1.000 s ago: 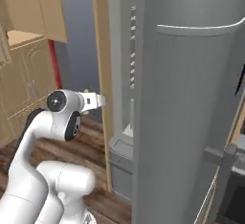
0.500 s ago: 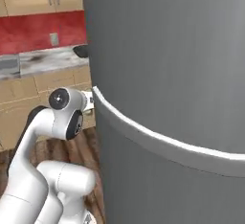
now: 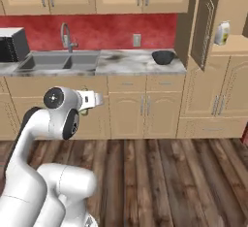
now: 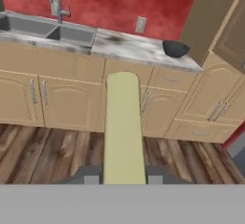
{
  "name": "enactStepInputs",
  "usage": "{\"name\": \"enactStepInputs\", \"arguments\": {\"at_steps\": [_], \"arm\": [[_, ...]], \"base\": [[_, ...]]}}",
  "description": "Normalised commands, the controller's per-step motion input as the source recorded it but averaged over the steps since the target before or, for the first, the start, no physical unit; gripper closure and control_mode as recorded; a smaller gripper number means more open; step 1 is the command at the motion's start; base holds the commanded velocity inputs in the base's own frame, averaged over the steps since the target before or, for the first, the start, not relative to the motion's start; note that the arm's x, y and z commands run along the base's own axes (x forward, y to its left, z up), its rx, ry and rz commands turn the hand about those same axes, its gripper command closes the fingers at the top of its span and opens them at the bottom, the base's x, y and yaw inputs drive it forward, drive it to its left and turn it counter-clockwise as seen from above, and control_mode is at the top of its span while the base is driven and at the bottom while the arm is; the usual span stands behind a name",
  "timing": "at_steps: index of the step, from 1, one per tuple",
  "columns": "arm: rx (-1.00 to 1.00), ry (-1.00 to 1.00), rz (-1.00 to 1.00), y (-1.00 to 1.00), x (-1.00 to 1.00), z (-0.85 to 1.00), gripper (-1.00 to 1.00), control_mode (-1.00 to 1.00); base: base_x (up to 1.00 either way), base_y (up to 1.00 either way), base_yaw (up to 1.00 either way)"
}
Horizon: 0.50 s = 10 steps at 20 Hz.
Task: Pick the egg and butter from the fridge and place them by the bowl for mixing.
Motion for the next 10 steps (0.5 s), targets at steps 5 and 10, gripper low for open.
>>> {"name": "enactStepInputs", "arguments": {"at_steps": [5, 10], "arm": [[0.0, 0.0, 0.0, 0.0, 0.0, 0.0, 1.0, 1.0], [0.0, 0.0, 0.0, 0.0, 0.0, 0.0, 1.0, 1.0]], "base": [[1.0, -0.29, 0.0], [1.0, -0.59, 0.0]]}}
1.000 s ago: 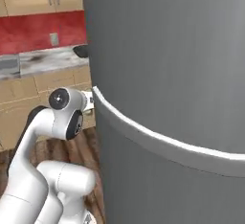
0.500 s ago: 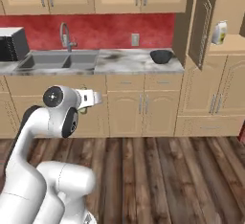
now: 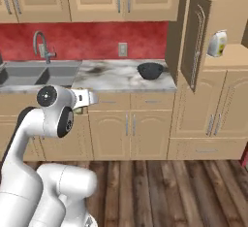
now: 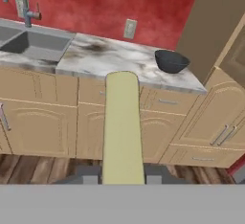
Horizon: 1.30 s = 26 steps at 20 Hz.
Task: Pick the egg and butter from the fridge and place them by the bowl for mixing.
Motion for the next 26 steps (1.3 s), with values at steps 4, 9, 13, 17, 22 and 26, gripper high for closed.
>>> {"name": "enactStepInputs", "arguments": {"at_steps": [4, 9, 13, 17, 22, 26], "arm": [[0.0, 0.0, 0.0, 0.0, 0.0, 0.0, 1.0, 1.0], [0.0, 0.0, 0.0, 0.0, 0.0, 0.0, 1.0, 1.0], [0.0, 0.0, 0.0, 0.0, 0.0, 0.0, 1.0, 1.0], [0.0, 0.0, 0.0, 0.0, 0.0, 0.0, 1.0, 1.0], [0.0, 0.0, 0.0, 0.0, 0.0, 0.0, 1.0, 1.0], [0.0, 0.0, 0.0, 0.0, 0.0, 0.0, 1.0, 1.0]], "base": [[1.0, -0.51, 0.0], [1.0, 0.01, 0.3], [0.32, 0.02, 0.11], [0.66, -0.2, 0.0], [0.98, -0.08, 0.0], [0.61, -0.09, 0.0]]}}
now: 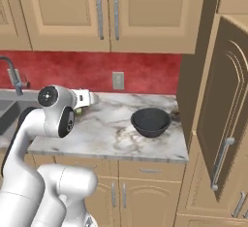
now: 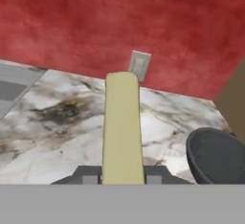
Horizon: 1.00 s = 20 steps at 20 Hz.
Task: Pick the egg and butter from the fridge and place them by the bowl for mixing.
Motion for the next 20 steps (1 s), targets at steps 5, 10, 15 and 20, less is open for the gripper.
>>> {"name": "enactStepInputs", "arguments": {"at_steps": [5, 10, 15, 20], "arm": [[0.0, 0.09, 0.01, -0.24, 0.03, -0.24, 1.0, -1.0], [0.0, 0.24, 0.02, -0.23, 0.04, -0.64, 1.0, -1.0], [-0.03, 0.15, 0.0, 0.0, 0.04, -0.22, 1.0, -1.0], [-0.02, 0.11, 0.0, -0.01, 0.15, -0.33, 1.0, -1.0]], "base": [[0.12, -0.1, 0.0], [0.0, 0.0, 0.0], [0.0, 0.0, 0.0], [0.0, 0.0, 0.0]]}}
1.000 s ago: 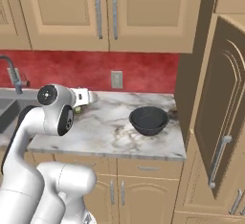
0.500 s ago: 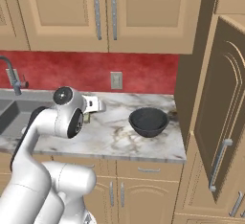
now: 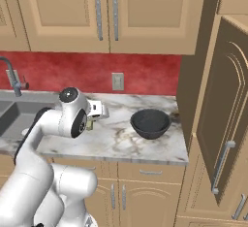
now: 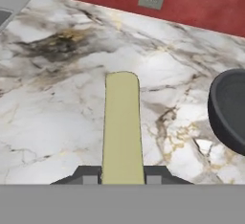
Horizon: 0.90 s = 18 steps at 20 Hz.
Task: Pick the egg and butter from the fridge and place them by the bowl for mixing.
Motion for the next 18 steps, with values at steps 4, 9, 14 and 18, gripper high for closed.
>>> {"name": "enactStepInputs", "arguments": {"at_steps": [4, 9, 14, 18], "arm": [[0.0, 0.05, 0.0, -0.19, 0.33, -0.21, 1.0, -1.0], [0.0, 0.04, 0.0, -0.39, 0.35, -0.26, 1.0, -1.0], [0.0, 0.11, -0.01, -0.37, 0.37, -0.33, 1.0, -1.0], [0.0, 0.06, 0.0, -0.06, 0.29, -0.13, 1.0, -1.0]], "base": [[0.0, 0.0, 0.0], [0.0, 0.0, 0.0], [0.0, 0.0, 0.0], [0.0, 0.0, 0.0]]}}
